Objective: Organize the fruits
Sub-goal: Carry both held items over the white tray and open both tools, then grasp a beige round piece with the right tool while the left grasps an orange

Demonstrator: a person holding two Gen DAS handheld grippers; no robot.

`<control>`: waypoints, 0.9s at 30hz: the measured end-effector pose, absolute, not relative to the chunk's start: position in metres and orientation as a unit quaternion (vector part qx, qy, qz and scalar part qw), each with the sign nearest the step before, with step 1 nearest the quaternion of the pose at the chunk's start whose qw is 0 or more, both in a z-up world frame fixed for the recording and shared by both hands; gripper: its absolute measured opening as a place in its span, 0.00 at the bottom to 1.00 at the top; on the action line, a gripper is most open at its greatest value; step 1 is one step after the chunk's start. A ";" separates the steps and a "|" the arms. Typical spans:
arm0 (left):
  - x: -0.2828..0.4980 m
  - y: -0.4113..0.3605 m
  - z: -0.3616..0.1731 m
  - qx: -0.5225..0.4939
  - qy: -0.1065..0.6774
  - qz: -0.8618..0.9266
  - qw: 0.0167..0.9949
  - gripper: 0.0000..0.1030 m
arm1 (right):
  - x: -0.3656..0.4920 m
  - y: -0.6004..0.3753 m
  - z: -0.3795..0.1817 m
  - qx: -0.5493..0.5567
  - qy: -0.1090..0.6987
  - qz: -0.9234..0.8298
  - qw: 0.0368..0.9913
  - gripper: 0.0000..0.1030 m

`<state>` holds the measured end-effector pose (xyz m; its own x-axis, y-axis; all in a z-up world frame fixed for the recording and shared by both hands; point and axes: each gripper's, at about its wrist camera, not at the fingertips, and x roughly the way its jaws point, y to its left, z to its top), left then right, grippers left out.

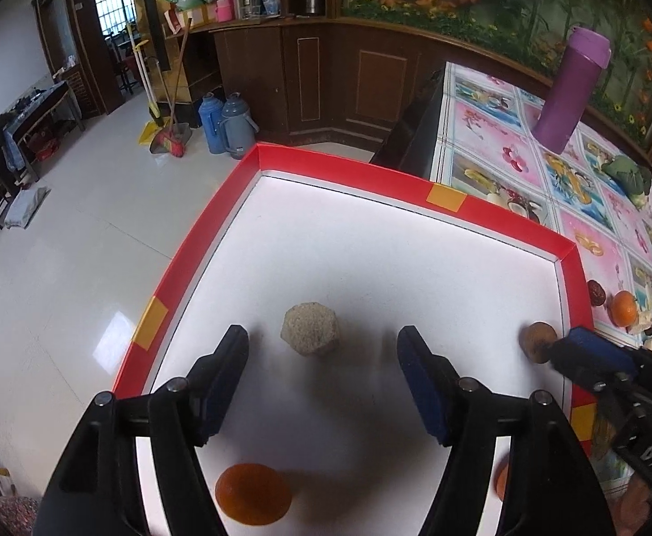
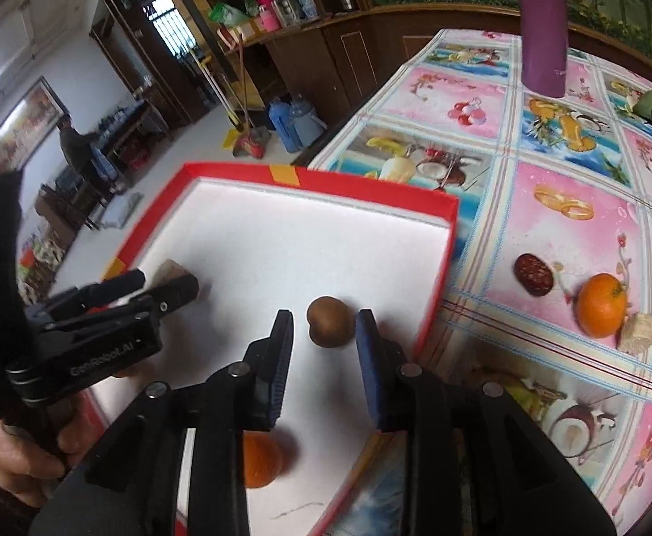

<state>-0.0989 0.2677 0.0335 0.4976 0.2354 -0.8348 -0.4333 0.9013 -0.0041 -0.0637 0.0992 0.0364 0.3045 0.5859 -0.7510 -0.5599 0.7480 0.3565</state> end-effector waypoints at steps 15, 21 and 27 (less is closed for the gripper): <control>-0.101 0.192 0.063 -0.071 0.444 0.134 0.883 0.76 | -0.065 -0.058 0.047 0.093 0.442 0.283 0.846 0.41; -0.094 0.147 0.069 -0.032 0.445 0.094 0.890 0.76 | -0.064 -0.119 0.031 0.103 0.450 0.243 0.853 0.41; -0.080 0.116 0.065 -0.004 0.454 0.076 0.888 0.76 | -0.064 -0.146 0.020 0.105 0.459 0.227 0.853 0.41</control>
<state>-0.0803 0.1160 0.0654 0.5771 0.1308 -0.8061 -0.1385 0.9885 0.0612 -0.0636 -0.1458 0.0195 0.4757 0.4827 -0.7354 -0.2903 0.8753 0.3867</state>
